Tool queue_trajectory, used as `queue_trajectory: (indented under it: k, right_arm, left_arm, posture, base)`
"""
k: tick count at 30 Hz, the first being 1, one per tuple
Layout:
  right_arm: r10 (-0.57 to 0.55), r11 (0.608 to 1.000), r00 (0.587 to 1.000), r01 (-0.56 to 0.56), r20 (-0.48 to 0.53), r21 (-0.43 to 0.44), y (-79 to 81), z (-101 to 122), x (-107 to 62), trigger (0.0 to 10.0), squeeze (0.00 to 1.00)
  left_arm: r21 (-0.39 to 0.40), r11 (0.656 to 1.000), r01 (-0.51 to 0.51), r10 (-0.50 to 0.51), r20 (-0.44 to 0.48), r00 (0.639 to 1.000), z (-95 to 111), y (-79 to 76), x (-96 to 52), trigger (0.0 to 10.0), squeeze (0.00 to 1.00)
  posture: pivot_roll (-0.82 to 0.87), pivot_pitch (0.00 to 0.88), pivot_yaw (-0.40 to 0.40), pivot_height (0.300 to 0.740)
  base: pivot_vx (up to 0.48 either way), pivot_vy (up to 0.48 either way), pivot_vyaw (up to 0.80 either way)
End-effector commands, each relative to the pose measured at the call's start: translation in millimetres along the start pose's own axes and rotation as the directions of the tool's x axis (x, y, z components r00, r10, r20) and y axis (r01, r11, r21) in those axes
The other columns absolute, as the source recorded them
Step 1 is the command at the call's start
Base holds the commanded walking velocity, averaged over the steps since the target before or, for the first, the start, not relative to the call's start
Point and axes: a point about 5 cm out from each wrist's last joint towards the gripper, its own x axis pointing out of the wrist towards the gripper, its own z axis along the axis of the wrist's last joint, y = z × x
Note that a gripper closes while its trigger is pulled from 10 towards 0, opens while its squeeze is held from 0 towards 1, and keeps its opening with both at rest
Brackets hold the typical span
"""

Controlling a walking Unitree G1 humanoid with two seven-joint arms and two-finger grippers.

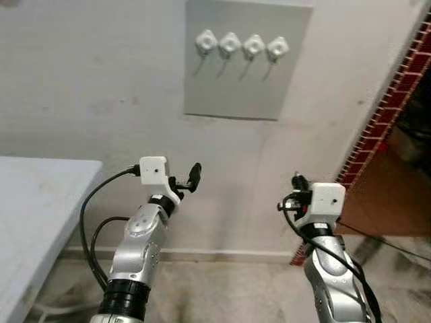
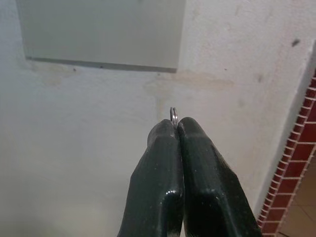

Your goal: Hang keys on a hook

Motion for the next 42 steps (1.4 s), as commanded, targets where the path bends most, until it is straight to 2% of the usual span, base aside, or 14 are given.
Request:
queue_trajectory:
  k: [1,7,15,27,33,42]
  right_arm:
    - [0.013,1.0,0.999,-0.013,0.037,-0.007,-5.6,7,-0.4,10.0,0.0]
    - [0.034,0.999,0.999,-0.033,0.038,-0.023,-10.1,9,-2.3,10.0,0.0]
    - [0.023,1.0,0.999,-0.023,0.031,-0.013,-12.4,8,-7.3,10.0,0.0]
    - [0.032,0.999,0.999,-0.032,0.029,0.006,-8.3,8,-12.6,10.0,0.0]
    - [0.036,0.999,0.999,-0.036,0.024,0.004,-7.8,7,-13.9,10.0,0.0]
    - [0.04,0.999,0.999,-0.04,0.018,0.004,-7.1,8,-15.4,10.0,0.0]
  left_arm:
    - [0.017,1.0,0.022,-0.022,0.001,1.0,0,-4.1,-7.6,10.0,0.0]
    - [0.042,0.999,0.033,-0.033,-0.001,0.999,-5,-0.3,-19.9,10.0,0.0]
    - [0.044,0.999,0.005,-0.007,0.035,0.999,5,7.0,-17.7,10.0,0.0]
    - [-0.018,1.0,0.003,-0.002,0.036,0.999,8,8.5,-17.6,10.0,0.0]
    - [-0.022,1.0,0.002,-0.001,0.034,0.999,8,8.3,-17.7,10.0,0.0]
    - [-0.05,0.997,-0.061,0.061,0.006,0.998,5,7.3,-14.6,10.0,0.0]
  posture:
    - [-0.07,0.0,-0.037,0.74]
    - [-0.07,0.0,-0.043,0.74]
    - [-0.06,0.0,-0.051,0.74]
    - [-0.06,0.0,-0.055,0.74]
    - [-0.06,0.0,-0.057,0.74]
    - [-0.06,0.0,-0.06,0.74]
  base:
    - [0.0,0.0,0.0]
    - [0.0,0.0,0.0]
    - [0.0,0.0,0.0]
    - [0.0,-0.446,0.0]
    - [0.0,-0.434,0.0]
    - [0.0,0.0,0.0]
